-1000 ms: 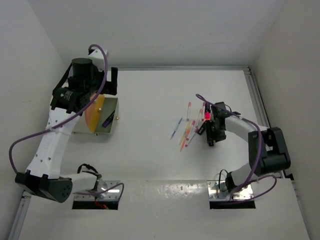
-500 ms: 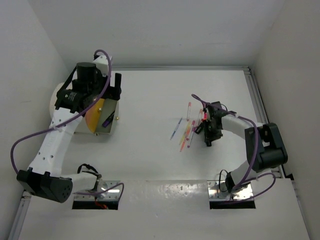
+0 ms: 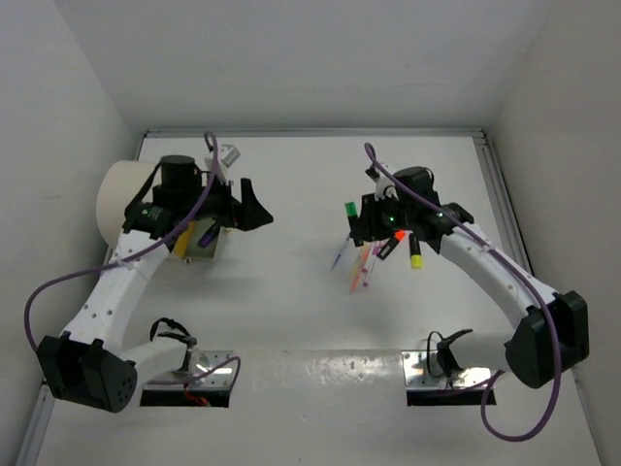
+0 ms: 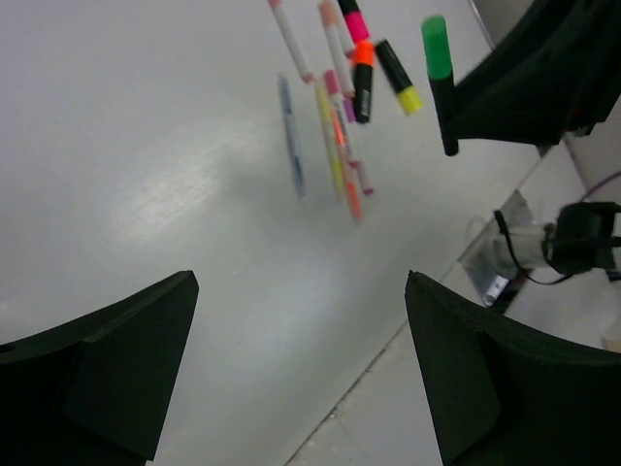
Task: Sort the stationery into containers
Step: Pick up the pen from the center of the board, then place the pen in the drawer.
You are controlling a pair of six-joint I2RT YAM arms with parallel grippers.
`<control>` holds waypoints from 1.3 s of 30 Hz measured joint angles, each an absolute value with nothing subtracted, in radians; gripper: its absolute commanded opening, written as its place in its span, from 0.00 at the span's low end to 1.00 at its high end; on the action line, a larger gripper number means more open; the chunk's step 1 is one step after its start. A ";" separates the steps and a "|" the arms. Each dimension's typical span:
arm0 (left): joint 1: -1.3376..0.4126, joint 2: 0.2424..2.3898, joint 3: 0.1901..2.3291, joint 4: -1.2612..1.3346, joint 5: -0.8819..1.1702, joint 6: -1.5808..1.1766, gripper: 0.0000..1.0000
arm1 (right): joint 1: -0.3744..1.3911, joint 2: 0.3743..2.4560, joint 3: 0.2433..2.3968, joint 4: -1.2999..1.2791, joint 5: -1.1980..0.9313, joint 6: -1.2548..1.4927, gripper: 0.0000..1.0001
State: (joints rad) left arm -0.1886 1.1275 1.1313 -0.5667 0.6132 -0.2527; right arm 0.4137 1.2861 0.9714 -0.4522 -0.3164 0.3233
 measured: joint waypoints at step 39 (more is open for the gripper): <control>-0.221 1.149 1.072 -0.333 0.700 -0.533 0.00 | 0.751 1.497 1.263 -0.156 -0.398 0.611 0.69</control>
State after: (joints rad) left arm -0.2214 1.1488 1.0721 -0.3328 0.7002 -0.5335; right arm 0.7513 1.4971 1.2629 -0.1558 -0.3981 0.6113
